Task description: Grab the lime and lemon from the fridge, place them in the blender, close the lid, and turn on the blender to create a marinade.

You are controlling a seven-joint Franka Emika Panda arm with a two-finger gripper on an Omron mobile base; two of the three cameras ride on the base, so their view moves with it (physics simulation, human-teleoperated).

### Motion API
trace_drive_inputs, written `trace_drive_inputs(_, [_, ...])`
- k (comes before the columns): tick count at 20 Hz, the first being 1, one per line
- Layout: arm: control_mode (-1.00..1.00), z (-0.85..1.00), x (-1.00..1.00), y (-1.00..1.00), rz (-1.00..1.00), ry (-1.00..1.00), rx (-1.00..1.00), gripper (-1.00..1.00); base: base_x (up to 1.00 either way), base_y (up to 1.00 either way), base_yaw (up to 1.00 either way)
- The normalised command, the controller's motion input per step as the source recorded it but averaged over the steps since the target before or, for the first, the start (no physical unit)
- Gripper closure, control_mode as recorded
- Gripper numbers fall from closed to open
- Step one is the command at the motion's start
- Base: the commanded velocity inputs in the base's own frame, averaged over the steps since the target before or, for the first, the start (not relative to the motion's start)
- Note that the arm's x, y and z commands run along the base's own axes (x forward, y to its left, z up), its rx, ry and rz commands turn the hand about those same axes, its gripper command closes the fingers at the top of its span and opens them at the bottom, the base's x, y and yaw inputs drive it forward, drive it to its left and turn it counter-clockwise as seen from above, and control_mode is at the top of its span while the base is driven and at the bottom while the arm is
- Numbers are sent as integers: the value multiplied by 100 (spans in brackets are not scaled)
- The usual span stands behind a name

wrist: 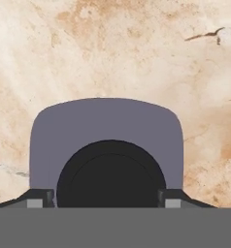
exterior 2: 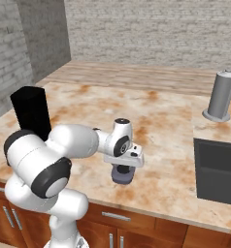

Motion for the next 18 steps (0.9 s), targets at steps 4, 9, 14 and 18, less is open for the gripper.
trace_drive_inputs(4, [-100, -71, -23, 34, 0, 0, 0, -100, 0, 0, 0])
trace_drive_inputs(9, [-100, -68, -30, 17, 0, 1, 0, 100, 0, 0, 0])
trace_drive_inputs(14, [-100, -23, -15, 22, 0, 0, 0, 100, 0, 0, 0])
trace_drive_inputs(18, [-100, 6, -3, 21, 0, 0, 0, 100, 0, 0, 0])
